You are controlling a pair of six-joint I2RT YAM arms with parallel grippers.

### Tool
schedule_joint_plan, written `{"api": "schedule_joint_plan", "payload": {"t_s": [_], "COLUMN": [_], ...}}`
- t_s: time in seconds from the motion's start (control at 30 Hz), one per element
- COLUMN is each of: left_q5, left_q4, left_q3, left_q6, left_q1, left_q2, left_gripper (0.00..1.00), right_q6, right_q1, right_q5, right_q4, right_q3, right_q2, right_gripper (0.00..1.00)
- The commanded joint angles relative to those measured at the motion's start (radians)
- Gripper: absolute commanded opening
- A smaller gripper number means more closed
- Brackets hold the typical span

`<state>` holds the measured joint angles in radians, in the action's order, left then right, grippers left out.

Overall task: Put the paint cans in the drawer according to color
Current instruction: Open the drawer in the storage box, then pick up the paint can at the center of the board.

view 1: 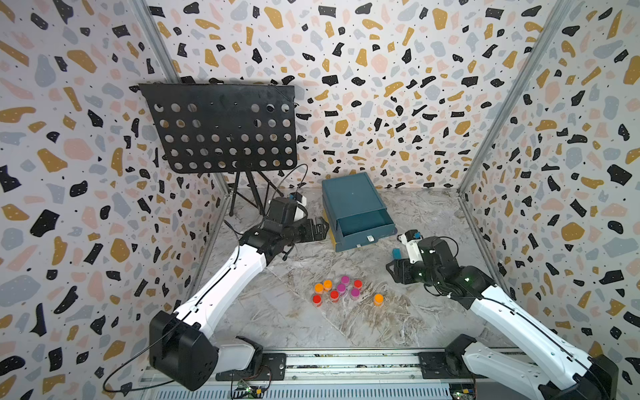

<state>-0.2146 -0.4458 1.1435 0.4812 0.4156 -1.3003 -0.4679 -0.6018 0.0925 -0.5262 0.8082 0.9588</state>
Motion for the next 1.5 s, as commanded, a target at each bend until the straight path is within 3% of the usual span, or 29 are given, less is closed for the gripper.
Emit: {"api": "schedule_joint_plan", "payload": {"t_s": [0.0, 0.4, 0.9, 1.47], "left_q5": [0.006, -0.014, -0.02, -0.026], "left_q4": [0.02, 0.071, 0.081, 0.08], "left_q3": [-0.05, -0.216, -0.252, -0.276], "left_q6": [-0.014, 0.01, 0.017, 0.029], "left_q1": [0.004, 0.004, 0.004, 0.004], "left_q2": [0.041, 0.105, 0.117, 0.134], "left_gripper": [1.0, 1.0, 1.0, 1.0], "right_q6": [0.001, -0.069, -0.106, -0.124], "right_q1": [-0.01, -0.072, -0.139, -0.2], "right_q5": [-0.004, 0.001, -0.046, -0.079], "right_q4": [-0.029, 0.082, 0.165, 0.189], "right_q3": [-0.035, -0.176, -0.185, -0.167], "right_q2": [-0.016, 0.051, 0.204, 0.273], "right_gripper": [0.67, 0.69, 0.7, 0.7]}}
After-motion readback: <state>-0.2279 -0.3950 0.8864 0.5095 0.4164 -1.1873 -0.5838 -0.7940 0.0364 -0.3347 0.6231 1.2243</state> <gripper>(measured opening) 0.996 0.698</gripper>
